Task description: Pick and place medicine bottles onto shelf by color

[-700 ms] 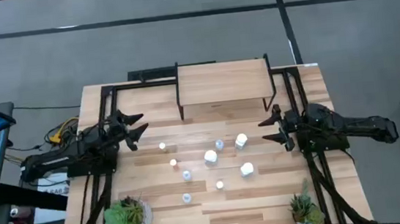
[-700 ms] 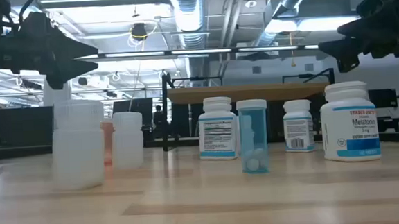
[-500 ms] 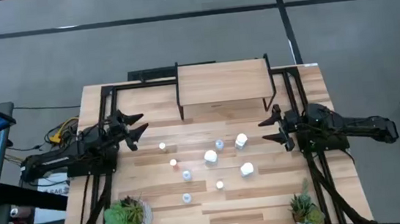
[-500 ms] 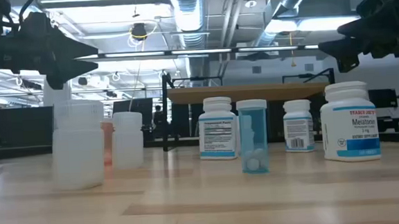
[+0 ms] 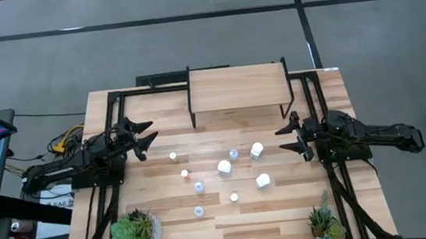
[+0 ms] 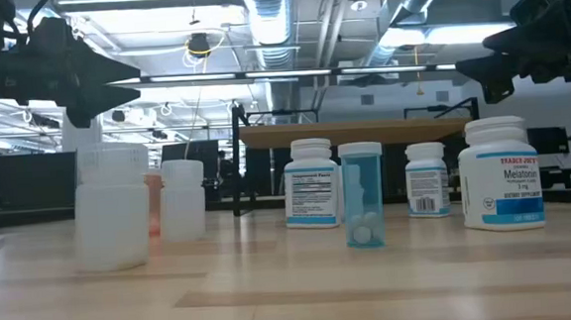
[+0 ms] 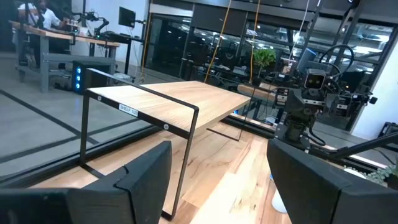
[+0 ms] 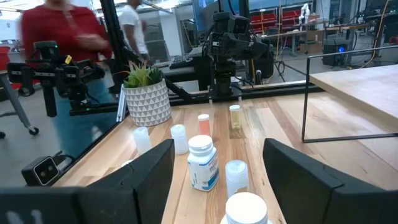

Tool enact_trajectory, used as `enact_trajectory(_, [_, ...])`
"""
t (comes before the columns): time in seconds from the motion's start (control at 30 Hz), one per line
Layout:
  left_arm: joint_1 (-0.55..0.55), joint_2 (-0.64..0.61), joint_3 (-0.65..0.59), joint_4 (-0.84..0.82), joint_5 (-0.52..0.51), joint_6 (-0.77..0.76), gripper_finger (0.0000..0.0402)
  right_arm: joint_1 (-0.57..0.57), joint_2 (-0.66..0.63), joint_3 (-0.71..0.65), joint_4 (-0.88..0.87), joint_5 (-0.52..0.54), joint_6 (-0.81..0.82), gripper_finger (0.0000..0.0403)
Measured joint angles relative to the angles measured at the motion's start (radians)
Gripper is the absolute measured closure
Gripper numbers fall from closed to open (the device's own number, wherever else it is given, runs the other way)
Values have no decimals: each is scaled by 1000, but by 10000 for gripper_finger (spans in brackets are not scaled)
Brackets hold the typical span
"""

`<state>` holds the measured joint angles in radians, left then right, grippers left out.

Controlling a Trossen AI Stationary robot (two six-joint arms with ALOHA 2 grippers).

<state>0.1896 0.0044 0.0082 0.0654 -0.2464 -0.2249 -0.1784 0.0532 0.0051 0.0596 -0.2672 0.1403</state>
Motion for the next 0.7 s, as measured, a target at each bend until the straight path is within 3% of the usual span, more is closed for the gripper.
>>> enact_trajectory(0.7, [0, 0, 0, 0, -14, 0, 150, 0, 0, 0, 0, 0, 0, 132])
